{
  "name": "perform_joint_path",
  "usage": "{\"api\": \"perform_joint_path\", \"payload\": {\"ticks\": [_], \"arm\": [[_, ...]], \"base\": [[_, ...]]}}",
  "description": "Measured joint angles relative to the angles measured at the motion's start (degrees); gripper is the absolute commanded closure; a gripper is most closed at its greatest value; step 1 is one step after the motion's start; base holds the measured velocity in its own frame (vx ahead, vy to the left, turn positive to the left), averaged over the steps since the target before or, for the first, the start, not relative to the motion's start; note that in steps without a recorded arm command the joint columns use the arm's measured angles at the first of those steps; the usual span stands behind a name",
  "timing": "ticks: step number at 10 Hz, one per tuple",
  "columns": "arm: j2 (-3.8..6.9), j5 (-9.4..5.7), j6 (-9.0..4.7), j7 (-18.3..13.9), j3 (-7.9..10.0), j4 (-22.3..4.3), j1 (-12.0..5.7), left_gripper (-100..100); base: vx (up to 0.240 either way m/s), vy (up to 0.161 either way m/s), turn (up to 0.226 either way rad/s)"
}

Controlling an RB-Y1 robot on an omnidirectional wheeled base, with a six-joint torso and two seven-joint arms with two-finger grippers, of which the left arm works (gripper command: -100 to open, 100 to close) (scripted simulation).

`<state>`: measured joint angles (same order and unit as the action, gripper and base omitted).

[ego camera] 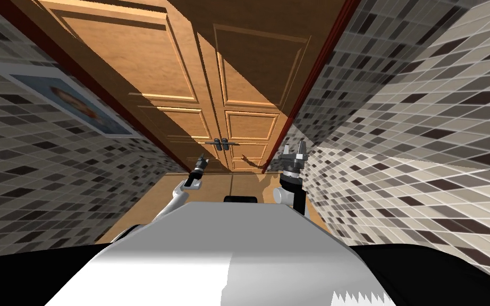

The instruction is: Pull the door open

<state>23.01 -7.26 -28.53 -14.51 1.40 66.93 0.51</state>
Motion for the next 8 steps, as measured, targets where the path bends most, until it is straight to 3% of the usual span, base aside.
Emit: {"api": "perform_joint_path", "payload": {"ticks": [3,8], "arm": [[2.10,-1.10,0.49,-1.75,0.10,-4.81,-2.33,-100],[4.01,-2.25,1.14,-3.40,0.25,-10.35,-5.13,-100]], "base": [[0.140,0.045,-0.101],[0.101,0.032,-0.067]]}}
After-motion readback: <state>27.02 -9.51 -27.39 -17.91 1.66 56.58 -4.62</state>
